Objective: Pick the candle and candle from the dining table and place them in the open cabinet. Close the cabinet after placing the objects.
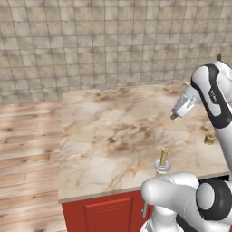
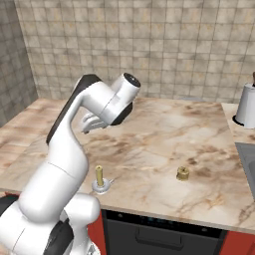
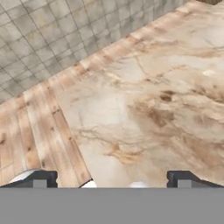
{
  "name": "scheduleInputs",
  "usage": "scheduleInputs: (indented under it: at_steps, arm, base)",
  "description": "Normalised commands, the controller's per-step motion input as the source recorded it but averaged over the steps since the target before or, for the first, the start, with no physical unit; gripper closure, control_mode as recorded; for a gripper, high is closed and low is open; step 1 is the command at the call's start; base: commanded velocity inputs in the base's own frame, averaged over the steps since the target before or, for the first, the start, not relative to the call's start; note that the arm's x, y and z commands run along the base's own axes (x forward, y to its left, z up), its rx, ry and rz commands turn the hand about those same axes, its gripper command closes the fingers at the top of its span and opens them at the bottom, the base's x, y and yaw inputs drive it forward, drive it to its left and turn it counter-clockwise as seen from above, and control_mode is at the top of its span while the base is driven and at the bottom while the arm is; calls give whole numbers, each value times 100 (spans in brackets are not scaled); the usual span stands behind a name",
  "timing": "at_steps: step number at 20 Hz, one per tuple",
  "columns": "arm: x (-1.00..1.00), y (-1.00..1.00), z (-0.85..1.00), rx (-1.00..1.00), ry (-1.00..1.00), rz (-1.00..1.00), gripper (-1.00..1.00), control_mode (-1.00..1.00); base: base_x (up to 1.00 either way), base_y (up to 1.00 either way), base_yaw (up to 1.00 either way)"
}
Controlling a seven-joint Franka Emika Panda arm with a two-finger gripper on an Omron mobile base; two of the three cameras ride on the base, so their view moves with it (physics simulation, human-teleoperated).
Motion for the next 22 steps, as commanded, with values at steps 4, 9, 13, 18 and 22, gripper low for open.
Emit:
scheduleInputs:
  at_steps: [4, 9, 13, 18, 22]
  arm:
    - [-4, -12, -19, 8, -2, 34, -100, -100]
    - [-3, -9, -13, 11, -5, 31, -100, -100]
    - [-8, 0, -20, 13, -2, 17, -100, -100]
    - [-18, 0, -29, 11, -11, 4, -100, -100]
    - [-25, 0, -23, 11, -11, -3, -100, -100]
  base:
    - [0, 0, 0]
    - [0, 0, 0]
    - [0, 0, 0]
    - [0, 0, 0]
    - [0, 0, 0]
